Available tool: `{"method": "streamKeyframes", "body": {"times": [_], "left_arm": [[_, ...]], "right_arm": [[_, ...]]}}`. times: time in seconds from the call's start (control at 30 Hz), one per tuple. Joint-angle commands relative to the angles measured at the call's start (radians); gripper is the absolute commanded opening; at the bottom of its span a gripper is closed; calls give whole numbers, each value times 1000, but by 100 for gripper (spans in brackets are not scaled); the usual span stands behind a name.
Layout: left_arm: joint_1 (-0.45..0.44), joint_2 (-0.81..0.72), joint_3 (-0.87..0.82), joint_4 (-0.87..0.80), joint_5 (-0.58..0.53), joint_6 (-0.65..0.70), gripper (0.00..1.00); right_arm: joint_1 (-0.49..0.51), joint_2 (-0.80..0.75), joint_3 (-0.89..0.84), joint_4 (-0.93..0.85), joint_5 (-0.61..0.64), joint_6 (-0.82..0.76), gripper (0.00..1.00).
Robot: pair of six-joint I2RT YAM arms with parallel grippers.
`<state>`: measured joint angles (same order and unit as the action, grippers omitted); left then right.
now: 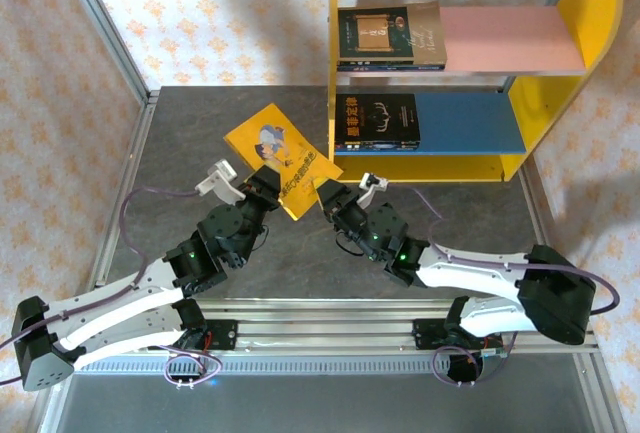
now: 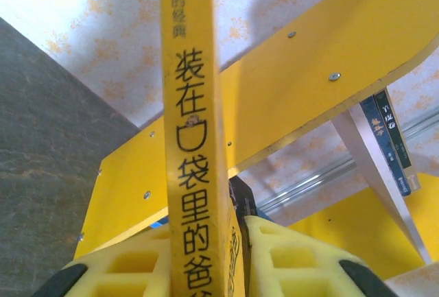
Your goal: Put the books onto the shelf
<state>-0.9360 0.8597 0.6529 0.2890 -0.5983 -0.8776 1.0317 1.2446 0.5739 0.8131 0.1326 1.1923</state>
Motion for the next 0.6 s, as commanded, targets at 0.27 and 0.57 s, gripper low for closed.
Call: {"method": "streamKeyframes", "body": {"times": [0.27, 0.57], "left_arm": [[-9, -80, 97, -277, -101, 32, 59], [196, -17, 345, -744, 201, 124, 63]], "right_arm": [[-37, -229, 16, -241, -25, -251, 13], [-163, -385, 114, -546, -215, -423, 13]]}}
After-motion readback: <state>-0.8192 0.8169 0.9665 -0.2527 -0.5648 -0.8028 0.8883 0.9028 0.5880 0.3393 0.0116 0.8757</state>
